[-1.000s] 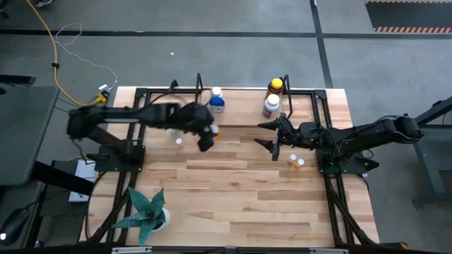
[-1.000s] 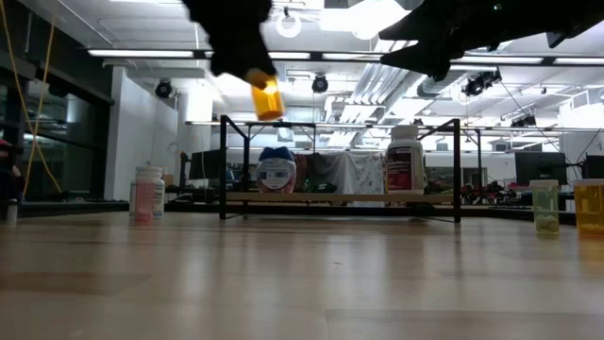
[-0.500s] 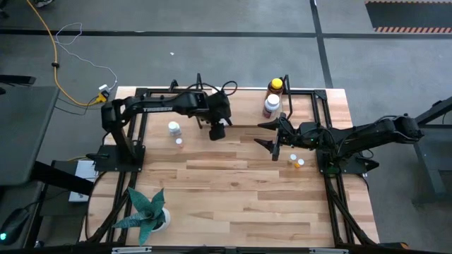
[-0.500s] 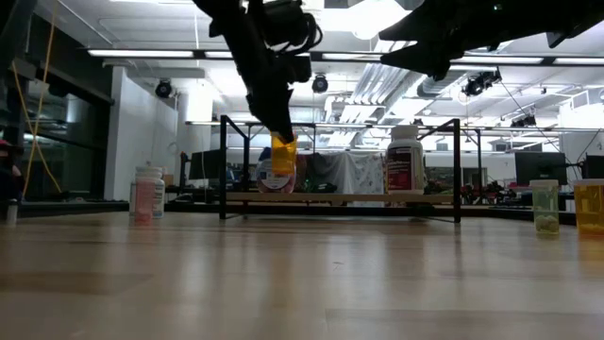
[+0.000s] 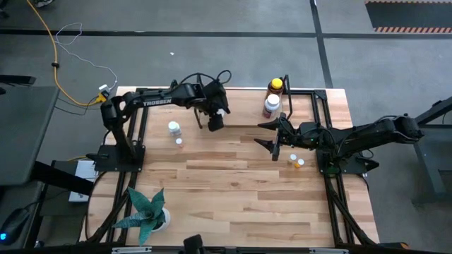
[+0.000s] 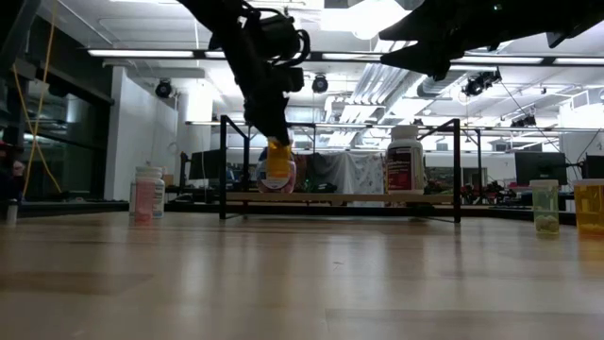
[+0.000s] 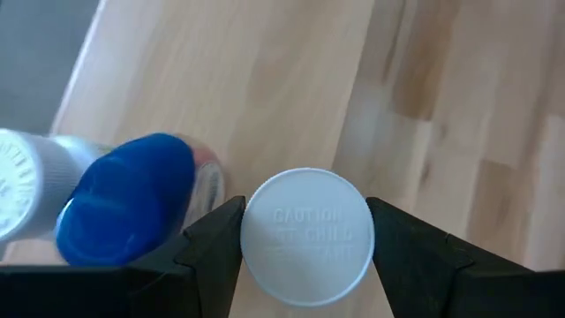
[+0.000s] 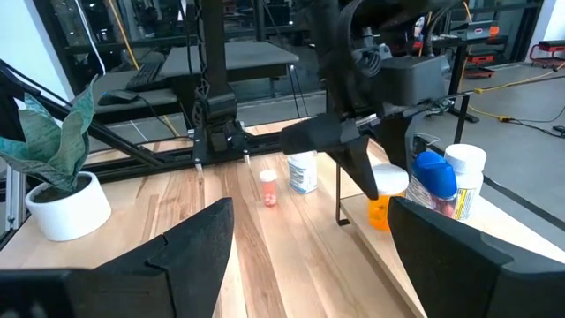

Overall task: Pick and place medicine bottles onto shelf by color
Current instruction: Put the large orange pill bottle on the shelf

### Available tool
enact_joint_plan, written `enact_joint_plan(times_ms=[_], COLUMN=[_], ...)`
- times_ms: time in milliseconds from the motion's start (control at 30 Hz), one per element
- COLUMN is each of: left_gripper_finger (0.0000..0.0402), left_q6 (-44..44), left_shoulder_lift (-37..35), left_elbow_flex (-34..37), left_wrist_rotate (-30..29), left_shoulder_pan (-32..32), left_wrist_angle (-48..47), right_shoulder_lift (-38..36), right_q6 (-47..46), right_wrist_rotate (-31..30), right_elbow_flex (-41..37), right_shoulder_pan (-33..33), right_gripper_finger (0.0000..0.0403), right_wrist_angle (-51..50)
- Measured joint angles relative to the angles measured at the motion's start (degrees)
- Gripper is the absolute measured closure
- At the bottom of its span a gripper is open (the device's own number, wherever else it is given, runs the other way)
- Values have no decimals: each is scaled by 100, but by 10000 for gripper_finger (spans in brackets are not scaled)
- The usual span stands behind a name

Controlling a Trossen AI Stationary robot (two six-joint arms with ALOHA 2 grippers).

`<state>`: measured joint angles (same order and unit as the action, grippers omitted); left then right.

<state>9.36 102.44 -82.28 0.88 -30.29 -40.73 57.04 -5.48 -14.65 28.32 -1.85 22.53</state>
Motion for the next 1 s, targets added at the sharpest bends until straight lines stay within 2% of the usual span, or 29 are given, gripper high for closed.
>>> enact_joint_plan(times_ms=[267, 433, 567, 900, 1000], left_gripper_finger=[191, 191, 191, 191, 187], left_q6=[-13, 107, 134, 330, 325], left_shoulder_lift=[37, 41, 31, 3, -1], left_elbow_flex=[81, 544, 649, 607, 605], left_wrist_rotate=[375, 396, 414, -401, -444], left_shoulder_pan=[-182, -170, -185, -211, -218], left_wrist_angle=[-83, 333, 610, 505, 472], right_shoulder_lift=[0, 0, 0, 0, 0], right_q6=[-1, -2, 4, -2, -4], right_wrist_rotate=[2, 2, 2, 0, 0], right_elbow_flex=[0, 0, 0, 0, 0], right_shoulder_pan=[0, -2, -2, 0, 0], right_gripper_finger=[112, 112, 112, 112, 112], right_wrist_angle=[0, -1, 0, 1, 1])
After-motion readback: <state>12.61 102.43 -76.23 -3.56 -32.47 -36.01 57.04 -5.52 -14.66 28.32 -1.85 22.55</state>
